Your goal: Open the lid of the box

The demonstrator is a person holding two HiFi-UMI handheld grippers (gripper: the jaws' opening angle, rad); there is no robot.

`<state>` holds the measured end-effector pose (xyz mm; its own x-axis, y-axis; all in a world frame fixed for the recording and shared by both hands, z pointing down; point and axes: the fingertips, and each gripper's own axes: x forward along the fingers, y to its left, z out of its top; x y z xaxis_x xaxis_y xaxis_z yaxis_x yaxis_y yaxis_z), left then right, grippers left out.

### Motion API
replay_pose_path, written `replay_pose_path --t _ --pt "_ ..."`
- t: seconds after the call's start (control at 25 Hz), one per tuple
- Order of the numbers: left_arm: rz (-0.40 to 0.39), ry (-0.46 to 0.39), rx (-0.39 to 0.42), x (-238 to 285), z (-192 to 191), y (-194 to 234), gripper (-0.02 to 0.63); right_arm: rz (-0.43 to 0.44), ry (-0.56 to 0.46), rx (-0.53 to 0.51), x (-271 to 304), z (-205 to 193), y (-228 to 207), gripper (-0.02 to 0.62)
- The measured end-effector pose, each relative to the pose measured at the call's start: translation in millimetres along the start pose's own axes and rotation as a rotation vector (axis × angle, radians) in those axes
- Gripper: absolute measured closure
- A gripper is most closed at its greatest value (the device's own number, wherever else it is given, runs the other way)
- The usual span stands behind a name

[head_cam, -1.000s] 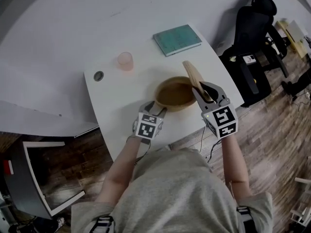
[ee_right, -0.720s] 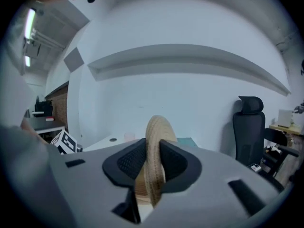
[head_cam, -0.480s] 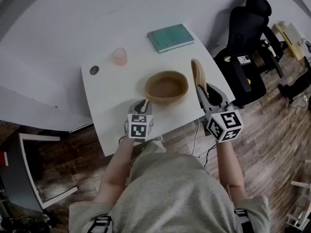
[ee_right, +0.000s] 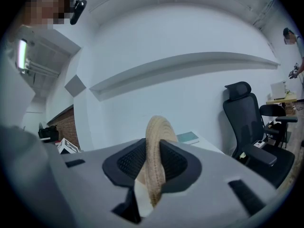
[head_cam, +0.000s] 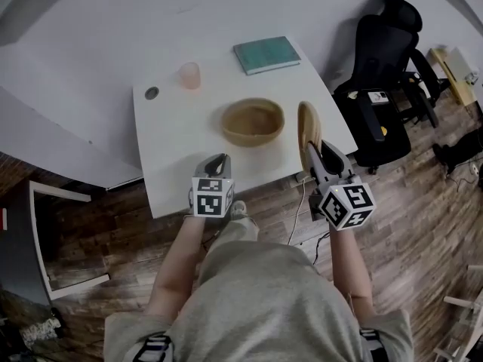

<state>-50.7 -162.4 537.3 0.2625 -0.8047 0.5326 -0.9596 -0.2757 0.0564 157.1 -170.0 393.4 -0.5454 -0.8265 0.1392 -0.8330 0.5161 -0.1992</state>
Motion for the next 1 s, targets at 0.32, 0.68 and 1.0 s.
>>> replay_pose_path --t 0.32,0.68,1.0 --pt "0.007 -0.055 -0.045 -57.7 -8.1 -44.0 0.589 0.026 0.000 0.026 -62.8 -17.3 16.1 0.503" --pt "0.032 -0.106 -0.077 -117.4 -31.0 -82.6 0.589 0.063 0.003 0.039 -128.0 -37.2 39.1 0.503" --pt "0.038 -0.139 -0.098 -156.6 -48.7 -108.4 0.589 0.102 0.018 0.055 -167.6 -54.9 58.2 0.503"
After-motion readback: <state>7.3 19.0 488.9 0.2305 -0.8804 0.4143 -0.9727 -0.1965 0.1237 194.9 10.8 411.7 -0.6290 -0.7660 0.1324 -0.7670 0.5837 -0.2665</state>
